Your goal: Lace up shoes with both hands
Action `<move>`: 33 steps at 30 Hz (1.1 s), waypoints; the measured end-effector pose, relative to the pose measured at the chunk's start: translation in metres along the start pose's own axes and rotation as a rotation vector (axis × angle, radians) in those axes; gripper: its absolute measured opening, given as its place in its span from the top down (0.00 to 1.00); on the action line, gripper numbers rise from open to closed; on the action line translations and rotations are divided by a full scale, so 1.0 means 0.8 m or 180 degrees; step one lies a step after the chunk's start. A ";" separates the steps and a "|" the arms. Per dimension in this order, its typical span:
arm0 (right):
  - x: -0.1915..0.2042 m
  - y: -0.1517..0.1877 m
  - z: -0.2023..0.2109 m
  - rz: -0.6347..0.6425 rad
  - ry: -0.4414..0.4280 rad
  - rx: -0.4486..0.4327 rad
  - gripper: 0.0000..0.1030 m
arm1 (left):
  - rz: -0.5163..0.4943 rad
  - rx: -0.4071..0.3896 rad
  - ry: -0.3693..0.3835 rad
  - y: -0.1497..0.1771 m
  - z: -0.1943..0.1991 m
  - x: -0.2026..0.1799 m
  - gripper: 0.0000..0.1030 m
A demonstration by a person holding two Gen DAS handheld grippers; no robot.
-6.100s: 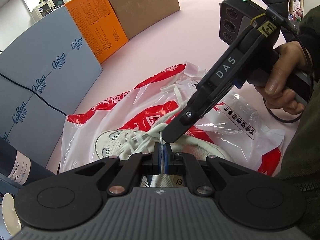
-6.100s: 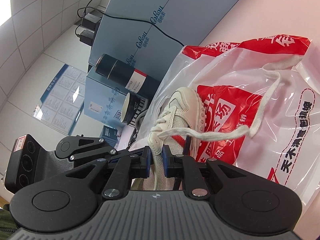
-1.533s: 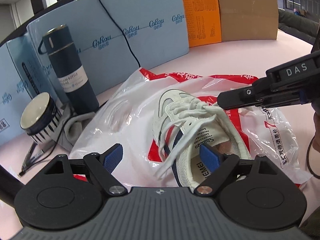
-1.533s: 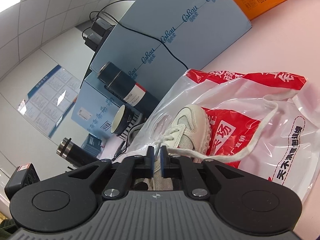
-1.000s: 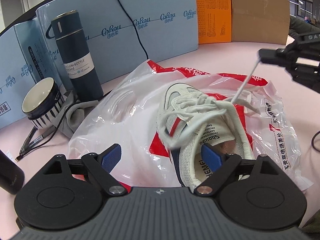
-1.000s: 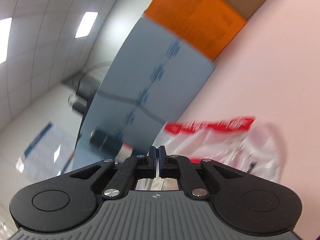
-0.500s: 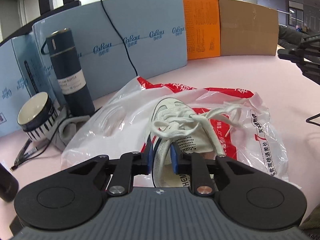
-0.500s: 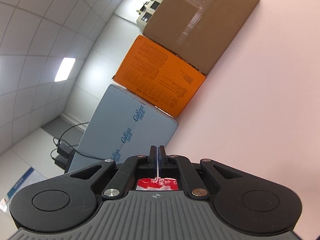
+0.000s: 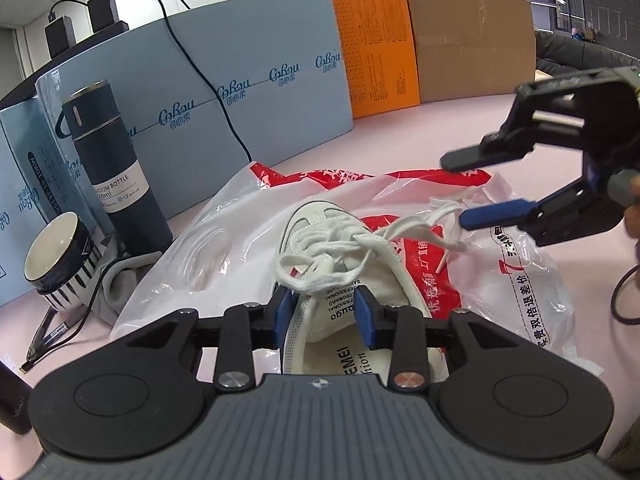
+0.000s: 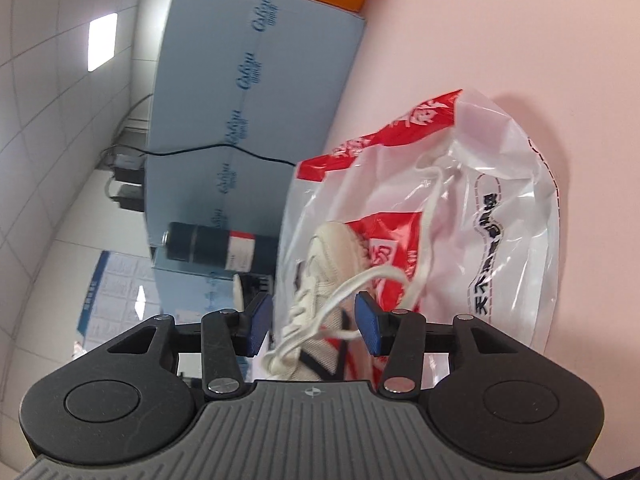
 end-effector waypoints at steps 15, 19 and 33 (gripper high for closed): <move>-0.024 -0.024 0.043 -0.0845 -0.0655 -0.0693 0.98 | 0.0653 -0.0053 0.0026 0.002 0.000 0.033 0.70; -0.033 -0.027 0.059 -0.1214 -0.0908 -0.0883 0.98 | 0.0959 -0.0028 0.0093 0.008 -0.004 0.043 0.68; -0.005 -0.046 0.116 -0.0380 0.0342 -0.1419 0.70 | 0.0786 -0.0058 -0.0056 0.008 -0.004 0.034 0.59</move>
Point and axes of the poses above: each gripper's, at about its wrist camera, not at the fingertips, and z roughly against the way its jaws point, x to its left, y to its underside, the point moved 2 cm from there along -z, roughly the way its jaws point, and after that the axes turned 8 degrees about y, right-handed, at the moved point
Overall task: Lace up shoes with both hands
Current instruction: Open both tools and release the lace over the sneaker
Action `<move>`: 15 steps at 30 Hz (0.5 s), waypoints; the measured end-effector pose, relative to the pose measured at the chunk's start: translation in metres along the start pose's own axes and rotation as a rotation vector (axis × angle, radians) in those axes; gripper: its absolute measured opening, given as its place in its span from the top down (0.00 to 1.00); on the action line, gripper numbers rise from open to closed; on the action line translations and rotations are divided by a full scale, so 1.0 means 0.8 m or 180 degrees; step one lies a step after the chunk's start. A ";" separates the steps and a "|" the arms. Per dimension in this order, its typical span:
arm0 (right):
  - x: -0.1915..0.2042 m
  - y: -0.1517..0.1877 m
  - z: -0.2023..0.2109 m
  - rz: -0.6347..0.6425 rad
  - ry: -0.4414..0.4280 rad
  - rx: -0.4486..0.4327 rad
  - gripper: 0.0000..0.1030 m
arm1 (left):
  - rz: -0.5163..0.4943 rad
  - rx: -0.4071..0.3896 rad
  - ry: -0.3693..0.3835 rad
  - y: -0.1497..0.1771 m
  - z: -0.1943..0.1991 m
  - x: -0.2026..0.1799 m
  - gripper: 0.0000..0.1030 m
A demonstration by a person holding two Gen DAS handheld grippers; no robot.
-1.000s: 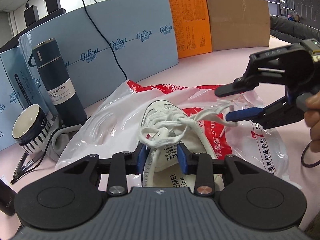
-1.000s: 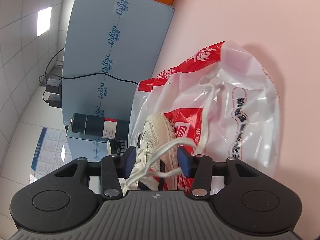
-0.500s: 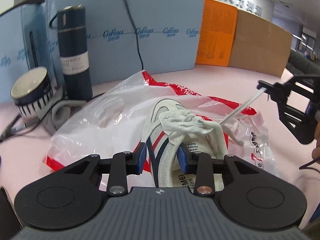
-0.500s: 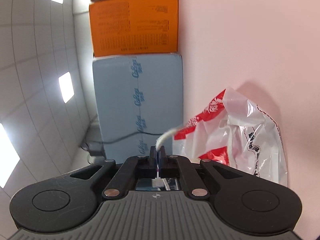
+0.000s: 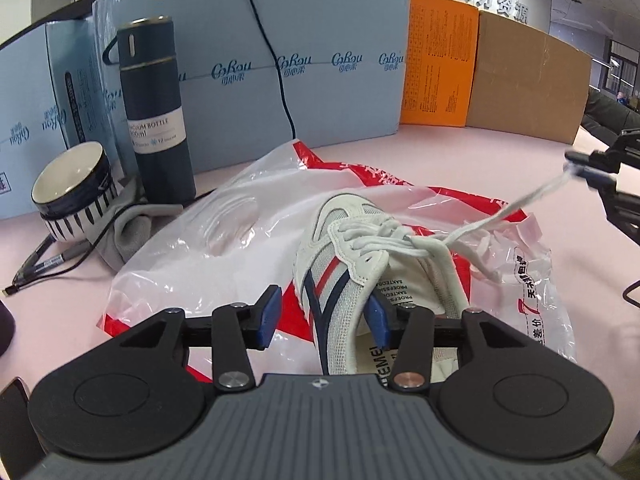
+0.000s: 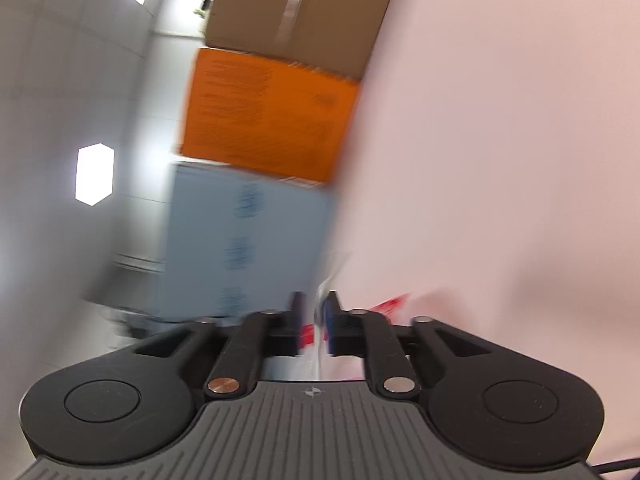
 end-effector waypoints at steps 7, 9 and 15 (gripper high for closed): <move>0.026 0.010 0.012 0.1097 0.0304 -0.0189 0.47 | 0.0326 -0.0078 -0.0096 -0.004 -0.002 0.014 0.55; 0.040 0.028 -0.003 0.1504 0.0163 0.0024 0.47 | 0.0405 -0.0012 -0.0134 -0.003 -0.006 0.019 0.44; 0.059 0.078 -0.059 0.2217 0.0168 0.0577 0.47 | 0.0197 0.0007 -0.0081 0.002 -0.006 0.007 0.30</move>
Point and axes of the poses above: each gripper's, at about its wrist camera, not at the fingertips, and z roughly against the way its jaws point, x to its left, y to its underside, the point moved 2 cm from there along -z, roughly the way its jaws point, and after that the axes turned 8 degrees about y, right-handed, at the moved point
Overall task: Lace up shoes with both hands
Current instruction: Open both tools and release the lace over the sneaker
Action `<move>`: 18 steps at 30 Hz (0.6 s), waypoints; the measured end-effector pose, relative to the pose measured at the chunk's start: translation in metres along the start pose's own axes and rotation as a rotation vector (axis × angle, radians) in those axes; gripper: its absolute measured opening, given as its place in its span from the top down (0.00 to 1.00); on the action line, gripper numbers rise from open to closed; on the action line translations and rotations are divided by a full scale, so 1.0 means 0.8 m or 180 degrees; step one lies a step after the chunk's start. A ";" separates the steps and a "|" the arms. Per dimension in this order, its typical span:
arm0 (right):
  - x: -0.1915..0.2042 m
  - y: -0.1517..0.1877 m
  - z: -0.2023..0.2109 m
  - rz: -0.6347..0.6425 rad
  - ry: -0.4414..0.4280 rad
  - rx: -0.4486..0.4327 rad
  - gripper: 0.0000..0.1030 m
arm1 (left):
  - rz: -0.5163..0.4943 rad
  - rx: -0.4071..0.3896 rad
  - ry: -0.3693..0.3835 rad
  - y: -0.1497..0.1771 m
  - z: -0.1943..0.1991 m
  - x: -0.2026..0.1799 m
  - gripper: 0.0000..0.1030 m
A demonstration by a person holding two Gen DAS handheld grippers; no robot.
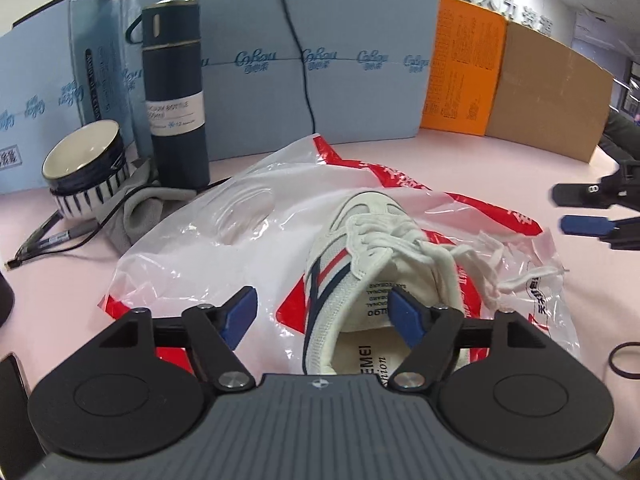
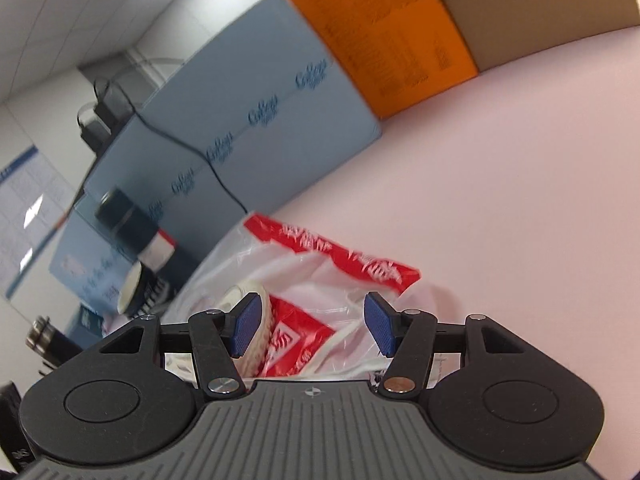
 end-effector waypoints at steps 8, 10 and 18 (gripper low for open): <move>0.025 0.001 -0.059 0.0610 0.0259 0.0303 0.48 | -0.0451 -0.0053 0.0102 0.002 0.006 -0.024 0.22; 0.034 -0.001 -0.049 0.0584 -0.0076 0.0247 0.48 | -0.0469 -0.0062 0.0072 0.002 0.007 -0.024 0.22; 0.041 0.032 -0.031 0.0344 -0.1273 0.0819 0.36 | -0.0438 -0.0019 0.0070 0.005 0.007 -0.020 0.21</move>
Point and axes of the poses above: each gripper's, at about its wrist camera, not at the fingertips, and z roughly against the way its jaws point, x to its left, y to its underside, the point moved 2 cm from there along -z, roughly the way its jaws point, and after that the axes turned 8 degrees about y, right-handed, at the moved point
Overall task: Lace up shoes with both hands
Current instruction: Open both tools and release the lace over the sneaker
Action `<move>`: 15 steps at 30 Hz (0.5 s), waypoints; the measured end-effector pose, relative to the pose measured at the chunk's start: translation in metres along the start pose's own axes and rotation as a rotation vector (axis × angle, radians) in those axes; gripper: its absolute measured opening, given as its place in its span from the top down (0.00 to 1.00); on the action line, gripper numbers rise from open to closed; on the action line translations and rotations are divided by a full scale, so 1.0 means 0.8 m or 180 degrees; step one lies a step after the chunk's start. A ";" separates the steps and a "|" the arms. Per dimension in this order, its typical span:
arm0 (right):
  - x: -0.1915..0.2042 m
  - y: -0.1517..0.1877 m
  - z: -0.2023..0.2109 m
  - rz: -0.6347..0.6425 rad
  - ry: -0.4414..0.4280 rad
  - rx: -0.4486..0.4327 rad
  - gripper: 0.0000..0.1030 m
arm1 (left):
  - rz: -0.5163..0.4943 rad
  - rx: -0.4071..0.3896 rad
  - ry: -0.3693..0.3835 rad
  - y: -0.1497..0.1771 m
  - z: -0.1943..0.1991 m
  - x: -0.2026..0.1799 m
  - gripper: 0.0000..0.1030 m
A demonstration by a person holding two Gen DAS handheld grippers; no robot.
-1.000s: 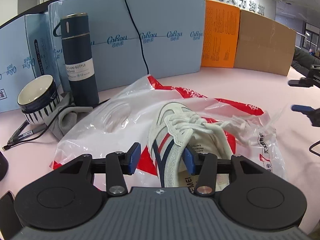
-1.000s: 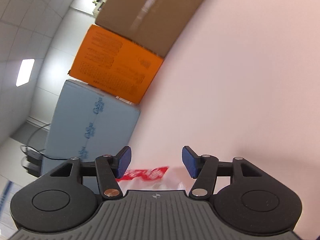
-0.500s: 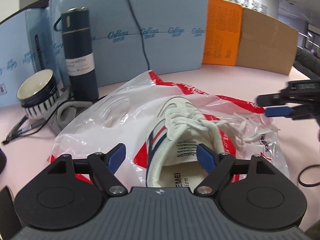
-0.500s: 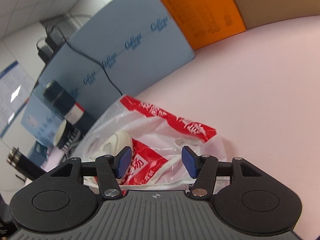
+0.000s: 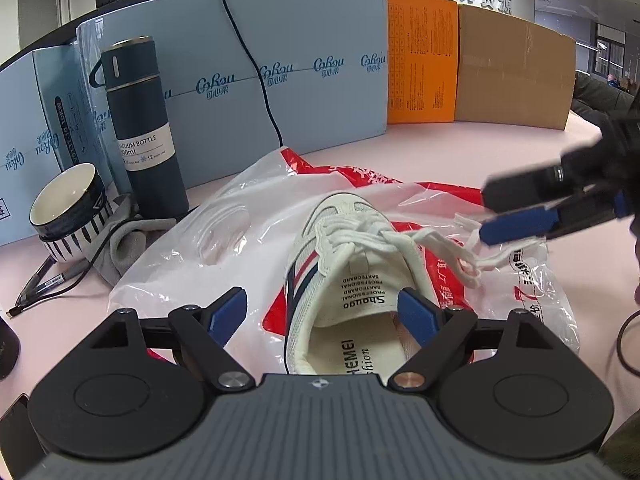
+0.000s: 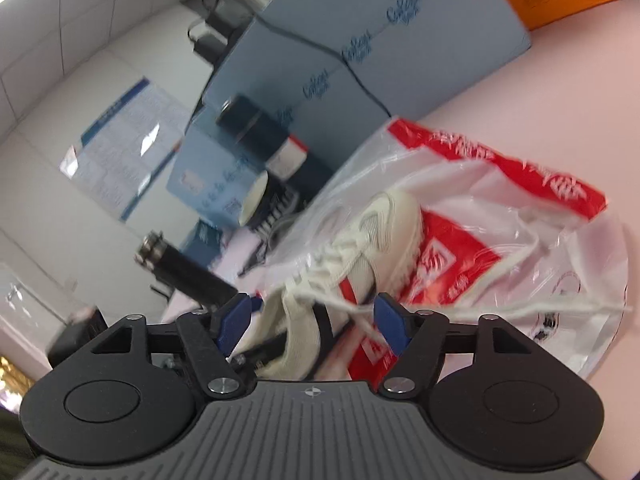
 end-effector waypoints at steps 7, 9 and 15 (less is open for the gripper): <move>0.018 0.017 -0.047 0.0747 0.0182 0.0303 0.25 | -0.0081 0.0056 -0.0012 0.001 -0.003 -0.005 0.20; 0.024 0.013 -0.052 0.1003 0.0115 0.0325 0.25 | -0.0059 0.0067 -0.0026 0.002 -0.002 -0.002 0.19; 0.022 -0.005 -0.070 0.1359 -0.0238 0.0598 0.23 | -0.0118 0.0048 -0.0055 0.002 0.004 -0.001 0.19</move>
Point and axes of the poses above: each gripper's, at about its wrist camera, not at the fingertips, and z roughly against the way its jaws point, x to its left, y to its underside, the point moved 2 cm from there along -z, roughly the way its jaws point, and after that the axes turned 8 degrees about y, right-handed, at the moved point
